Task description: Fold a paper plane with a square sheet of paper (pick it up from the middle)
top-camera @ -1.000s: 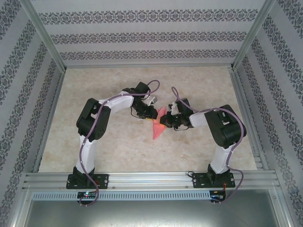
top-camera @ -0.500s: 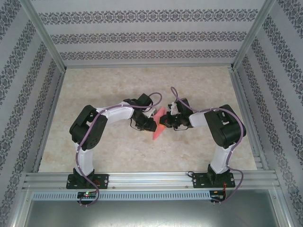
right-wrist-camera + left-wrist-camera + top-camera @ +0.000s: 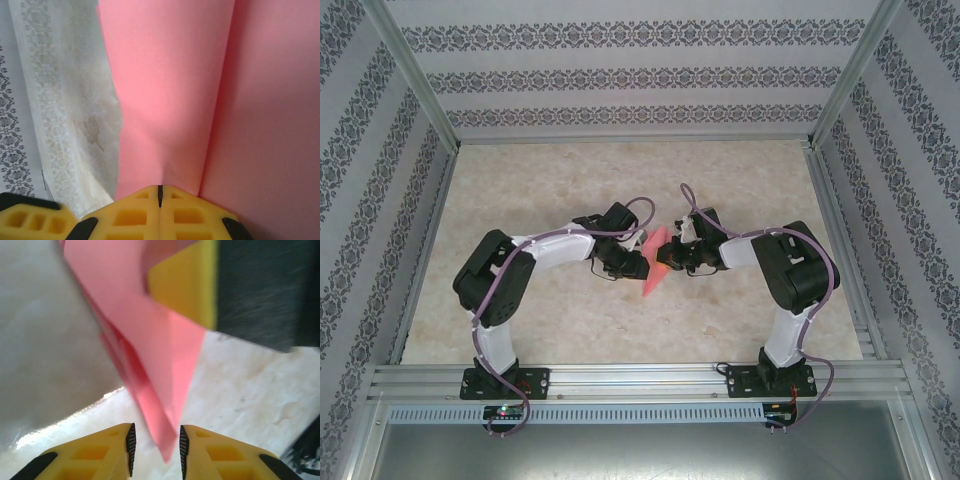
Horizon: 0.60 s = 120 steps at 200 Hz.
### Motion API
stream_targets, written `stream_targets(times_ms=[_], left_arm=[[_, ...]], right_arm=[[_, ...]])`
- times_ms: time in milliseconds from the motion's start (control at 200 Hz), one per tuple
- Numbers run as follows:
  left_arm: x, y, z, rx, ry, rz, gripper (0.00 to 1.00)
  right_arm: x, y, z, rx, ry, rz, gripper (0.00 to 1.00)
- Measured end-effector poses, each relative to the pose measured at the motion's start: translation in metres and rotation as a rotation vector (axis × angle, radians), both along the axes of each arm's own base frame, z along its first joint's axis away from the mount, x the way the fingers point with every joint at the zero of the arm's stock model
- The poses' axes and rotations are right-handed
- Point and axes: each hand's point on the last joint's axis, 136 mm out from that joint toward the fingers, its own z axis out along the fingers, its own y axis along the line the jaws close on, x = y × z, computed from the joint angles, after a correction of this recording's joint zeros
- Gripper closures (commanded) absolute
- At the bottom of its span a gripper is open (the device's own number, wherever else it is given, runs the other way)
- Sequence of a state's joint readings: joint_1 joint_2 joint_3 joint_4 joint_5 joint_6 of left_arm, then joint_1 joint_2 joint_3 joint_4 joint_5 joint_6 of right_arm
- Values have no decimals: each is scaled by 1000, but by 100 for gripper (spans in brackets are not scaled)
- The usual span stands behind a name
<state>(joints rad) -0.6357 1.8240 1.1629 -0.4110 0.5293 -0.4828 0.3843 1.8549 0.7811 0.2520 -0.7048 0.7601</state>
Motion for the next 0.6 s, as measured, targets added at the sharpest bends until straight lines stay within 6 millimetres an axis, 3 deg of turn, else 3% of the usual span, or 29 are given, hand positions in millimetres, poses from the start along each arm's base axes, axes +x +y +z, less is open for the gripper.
stream_targets(times_ms=[140, 420, 599], left_arm=[[6, -8, 11, -43, -32, 17, 63], [-5, -14, -21, -4, 37, 1, 63], [-6, -13, -29, 17, 46, 0, 68]], right_arm=[[0, 0, 0, 0, 0, 0, 95], [0, 0, 0, 0, 0, 0, 95], [0, 0, 0, 0, 0, 0, 95]])
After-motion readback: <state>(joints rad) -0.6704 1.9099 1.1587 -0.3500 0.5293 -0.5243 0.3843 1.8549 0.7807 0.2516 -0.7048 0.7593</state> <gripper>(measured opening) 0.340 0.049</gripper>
